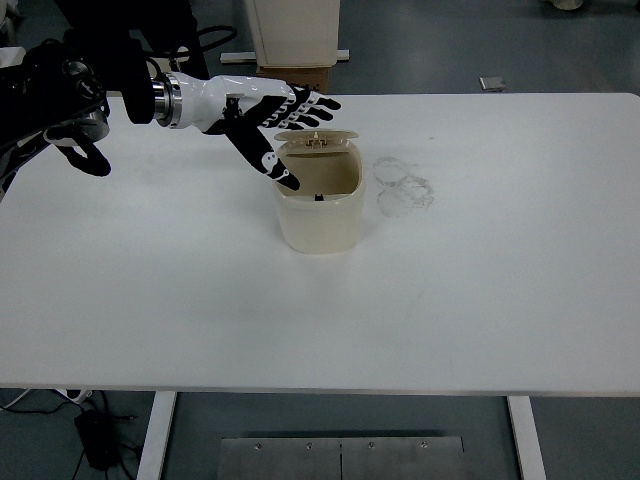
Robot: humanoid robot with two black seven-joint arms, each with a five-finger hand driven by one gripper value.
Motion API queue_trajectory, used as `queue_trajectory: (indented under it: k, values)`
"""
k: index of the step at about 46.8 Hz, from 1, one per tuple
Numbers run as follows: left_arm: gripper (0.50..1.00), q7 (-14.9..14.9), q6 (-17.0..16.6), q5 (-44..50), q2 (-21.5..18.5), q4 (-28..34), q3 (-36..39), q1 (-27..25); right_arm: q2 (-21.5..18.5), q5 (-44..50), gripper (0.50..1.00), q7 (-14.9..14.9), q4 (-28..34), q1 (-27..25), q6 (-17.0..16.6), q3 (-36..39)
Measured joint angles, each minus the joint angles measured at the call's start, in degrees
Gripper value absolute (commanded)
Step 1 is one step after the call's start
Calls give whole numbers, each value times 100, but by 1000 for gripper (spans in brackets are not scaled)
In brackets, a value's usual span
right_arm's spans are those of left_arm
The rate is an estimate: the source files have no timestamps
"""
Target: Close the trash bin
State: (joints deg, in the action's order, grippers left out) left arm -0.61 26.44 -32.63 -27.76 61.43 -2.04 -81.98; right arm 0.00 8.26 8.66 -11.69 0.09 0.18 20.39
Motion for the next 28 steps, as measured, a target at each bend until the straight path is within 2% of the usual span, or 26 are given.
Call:
queue_trajectory:
  k: [13,28]
  values:
    - [1000,0,12,-484,66,213,46,-11,0,0,993,0,0,0,0,0]
    - [1000,0,211,-1148,26,326,169,-9,0,0,993,0,1,0,0,0]
